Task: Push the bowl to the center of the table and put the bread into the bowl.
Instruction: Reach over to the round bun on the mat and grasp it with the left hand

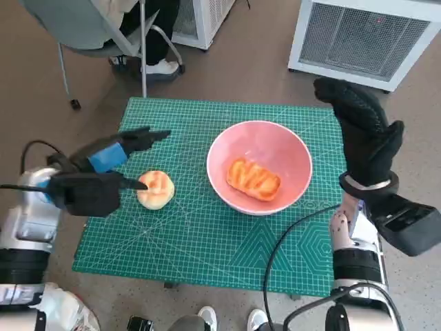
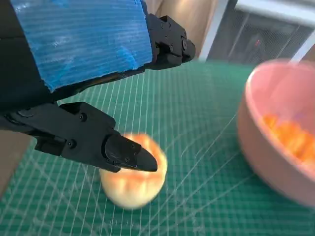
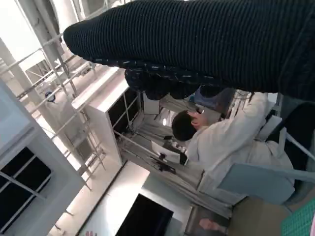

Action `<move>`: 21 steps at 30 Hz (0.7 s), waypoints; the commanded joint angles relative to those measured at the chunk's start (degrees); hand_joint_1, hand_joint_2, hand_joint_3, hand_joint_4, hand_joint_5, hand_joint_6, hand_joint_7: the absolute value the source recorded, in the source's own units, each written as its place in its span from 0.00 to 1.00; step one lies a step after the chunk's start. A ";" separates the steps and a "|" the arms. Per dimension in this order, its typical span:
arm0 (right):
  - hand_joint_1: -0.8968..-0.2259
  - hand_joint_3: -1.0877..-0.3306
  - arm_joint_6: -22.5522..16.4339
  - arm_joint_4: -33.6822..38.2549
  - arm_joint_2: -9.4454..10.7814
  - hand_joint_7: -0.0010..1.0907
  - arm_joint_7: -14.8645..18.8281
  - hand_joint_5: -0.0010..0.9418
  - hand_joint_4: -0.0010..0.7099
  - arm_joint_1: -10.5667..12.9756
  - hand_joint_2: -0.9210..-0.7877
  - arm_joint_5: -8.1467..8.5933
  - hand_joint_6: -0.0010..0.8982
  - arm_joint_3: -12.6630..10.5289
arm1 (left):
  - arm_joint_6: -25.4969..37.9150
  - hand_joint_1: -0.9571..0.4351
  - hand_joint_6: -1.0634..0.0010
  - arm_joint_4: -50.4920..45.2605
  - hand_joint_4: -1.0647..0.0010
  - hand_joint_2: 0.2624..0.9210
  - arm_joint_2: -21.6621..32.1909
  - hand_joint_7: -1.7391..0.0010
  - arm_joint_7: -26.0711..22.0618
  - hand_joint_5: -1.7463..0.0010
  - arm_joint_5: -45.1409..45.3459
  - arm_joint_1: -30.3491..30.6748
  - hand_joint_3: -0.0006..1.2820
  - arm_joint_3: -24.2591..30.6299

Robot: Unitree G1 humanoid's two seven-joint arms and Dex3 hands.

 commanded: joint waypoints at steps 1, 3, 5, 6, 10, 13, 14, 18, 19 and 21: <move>0.41 0.50 1.17 0.32 -0.53 0.05 0.88 0.00 0.49 0.30 0.00 0.80 0.39 -0.11 | 0.22 0.57 0.74 3.60 0.88 0.88 -1.14 0.99 0.84 1.00 3.14 -1.55 0.00 -3.10; 0.41 0.50 1.47 0.07 -0.62 0.05 1.07 0.00 0.49 0.35 0.00 0.93 0.39 -0.13 | 0.17 0.57 0.75 5.36 0.89 0.88 -1.58 1.00 0.98 1.00 4.34 -2.38 0.00 -4.32; 0.41 0.50 1.72 -0.15 -0.73 0.05 1.28 0.00 0.49 0.39 0.00 1.04 0.39 -0.15 | 0.00 0.57 0.75 7.21 0.89 0.89 -2.03 1.00 0.95 1.00 5.25 -3.23 0.00 -5.35; 0.41 0.50 1.81 -0.21 -0.79 0.05 1.38 0.00 0.49 0.40 0.00 1.11 0.39 -0.18 | -0.09 0.57 0.75 8.06 0.89 0.89 -2.24 1.00 0.95 1.00 5.58 -3.62 0.00 -5.75; 0.41 0.50 2.05 -0.73 -1.02 0.05 1.71 0.00 0.49 0.60 0.00 1.23 0.39 -0.19 | -0.41 0.56 0.76 12.47 0.89 0.89 -3.23 1.00 0.74 1.00 7.10 -5.39 0.00 -7.70; 0.42 0.50 2.14 -0.93 -1.15 0.05 1.83 0.00 0.49 0.67 0.00 1.24 0.39 -0.23 | -0.76 0.55 0.76 15.38 0.89 0.89 -4.00 1.00 0.22 1.00 8.00 -6.49 0.00 -9.06; 0.42 0.50 2.18 -0.99 -1.18 0.05 1.86 0.00 0.49 0.68 0.00 1.25 0.39 -0.25 | -0.87 0.55 0.76 16.17 0.89 0.89 -4.19 1.00 0.10 1.00 8.17 -6.80 0.00 -9.42; 0.42 0.50 2.23 -1.18 -1.30 0.05 2.06 0.00 0.49 0.69 0.00 1.28 0.39 -0.31 | -0.57 0.56 0.76 18.58 0.88 0.89 -4.76 1.00 -0.84 1.00 8.98 -7.77 0.00 -11.11; 0.42 0.50 2.19 -1.13 -1.34 0.05 2.10 0.00 0.49 0.65 0.00 1.28 0.39 -0.34 | -0.46 0.56 0.76 19.16 0.87 0.89 -4.87 1.00 -0.85 1.00 9.32 -8.03 0.00 -11.56; 0.41 0.50 2.13 -1.03 -1.39 0.05 2.16 0.00 0.49 0.55 0.00 1.29 0.39 -0.38 | -0.13 0.56 0.74 20.11 0.86 0.89 -5.08 0.99 -0.85 0.99 9.88 -8.48 0.00 -12.25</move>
